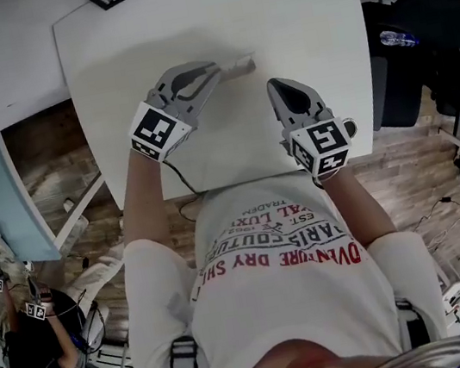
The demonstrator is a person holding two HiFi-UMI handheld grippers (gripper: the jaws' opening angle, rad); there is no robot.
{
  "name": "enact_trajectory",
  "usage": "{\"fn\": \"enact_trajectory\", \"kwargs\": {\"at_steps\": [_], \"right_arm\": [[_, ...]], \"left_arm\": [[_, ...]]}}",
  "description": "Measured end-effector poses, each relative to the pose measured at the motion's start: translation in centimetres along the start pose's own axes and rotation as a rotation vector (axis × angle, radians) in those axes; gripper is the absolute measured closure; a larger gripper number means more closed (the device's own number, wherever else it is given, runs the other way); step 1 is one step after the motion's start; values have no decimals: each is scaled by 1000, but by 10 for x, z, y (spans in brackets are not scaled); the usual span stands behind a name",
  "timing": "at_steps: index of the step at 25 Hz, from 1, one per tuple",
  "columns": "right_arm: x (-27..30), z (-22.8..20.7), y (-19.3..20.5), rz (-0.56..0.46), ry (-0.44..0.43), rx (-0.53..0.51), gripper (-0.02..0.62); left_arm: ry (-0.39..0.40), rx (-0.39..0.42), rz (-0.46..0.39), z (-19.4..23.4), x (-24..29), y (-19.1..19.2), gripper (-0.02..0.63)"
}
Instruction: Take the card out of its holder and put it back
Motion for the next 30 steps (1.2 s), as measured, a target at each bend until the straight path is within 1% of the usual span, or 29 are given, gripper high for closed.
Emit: {"fn": "enact_trajectory", "kwargs": {"at_steps": [6,11,14,23,30], "right_arm": [[3,-1,1,12,2,-1,574],[2,1,-2,13,6,-9,574],[1,2,2,27,6,-12,574],[-1,3,1,30,8,-20,574],[-5,7,-5,9,11,-14,575]], "left_arm": [[90,35,-14,2,0,-2,558],[180,46,-3,2,2,-5,568],[218,51,6,3,2,-5,569],[233,50,-12,5,-1,-11,569],[239,70,-46,4,-6,-38,569]]}}
Point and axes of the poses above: the fingertips, and each gripper's own axes: x forward along the fingers, z to its left, y out of its underside, the point moved 9 cm from there along -x, backward along the fingers, and after that the axes turned 10 degrees about -z, right-handed, at the moved point
